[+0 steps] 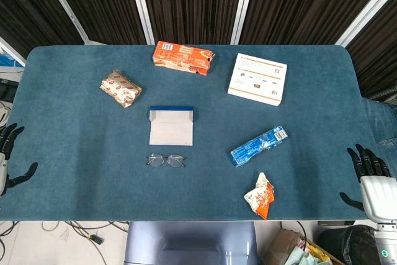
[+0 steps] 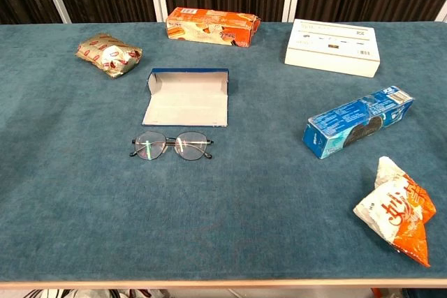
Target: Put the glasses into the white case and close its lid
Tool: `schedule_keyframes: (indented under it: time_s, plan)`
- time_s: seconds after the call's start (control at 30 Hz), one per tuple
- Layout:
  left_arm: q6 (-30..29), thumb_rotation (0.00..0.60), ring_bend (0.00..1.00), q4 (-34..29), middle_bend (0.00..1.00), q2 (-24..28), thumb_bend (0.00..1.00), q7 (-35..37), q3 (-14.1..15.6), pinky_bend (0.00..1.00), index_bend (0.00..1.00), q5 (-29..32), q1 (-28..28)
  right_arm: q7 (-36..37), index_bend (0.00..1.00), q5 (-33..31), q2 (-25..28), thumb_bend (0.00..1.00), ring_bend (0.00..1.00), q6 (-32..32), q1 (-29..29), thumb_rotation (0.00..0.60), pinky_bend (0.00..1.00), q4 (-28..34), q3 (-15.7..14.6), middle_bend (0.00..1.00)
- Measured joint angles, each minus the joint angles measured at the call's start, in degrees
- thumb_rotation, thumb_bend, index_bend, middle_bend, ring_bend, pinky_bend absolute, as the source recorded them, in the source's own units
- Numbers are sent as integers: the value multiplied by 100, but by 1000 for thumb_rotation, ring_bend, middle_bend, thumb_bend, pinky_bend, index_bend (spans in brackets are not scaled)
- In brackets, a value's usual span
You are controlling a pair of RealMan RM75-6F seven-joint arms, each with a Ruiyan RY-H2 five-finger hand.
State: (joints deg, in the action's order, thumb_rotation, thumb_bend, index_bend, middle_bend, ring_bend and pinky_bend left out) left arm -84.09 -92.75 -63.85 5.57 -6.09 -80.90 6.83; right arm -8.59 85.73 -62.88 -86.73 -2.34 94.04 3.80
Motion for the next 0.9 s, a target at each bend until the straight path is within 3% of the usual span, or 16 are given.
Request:
schedule_keyframes:
  time_s: [0.9]
  plan:
    - [56, 600, 0, 65, 53, -71, 265, -87, -27, 0, 108, 40, 40, 11, 46, -205, 38, 153, 75, 66, 2, 600, 161, 106, 54, 0]
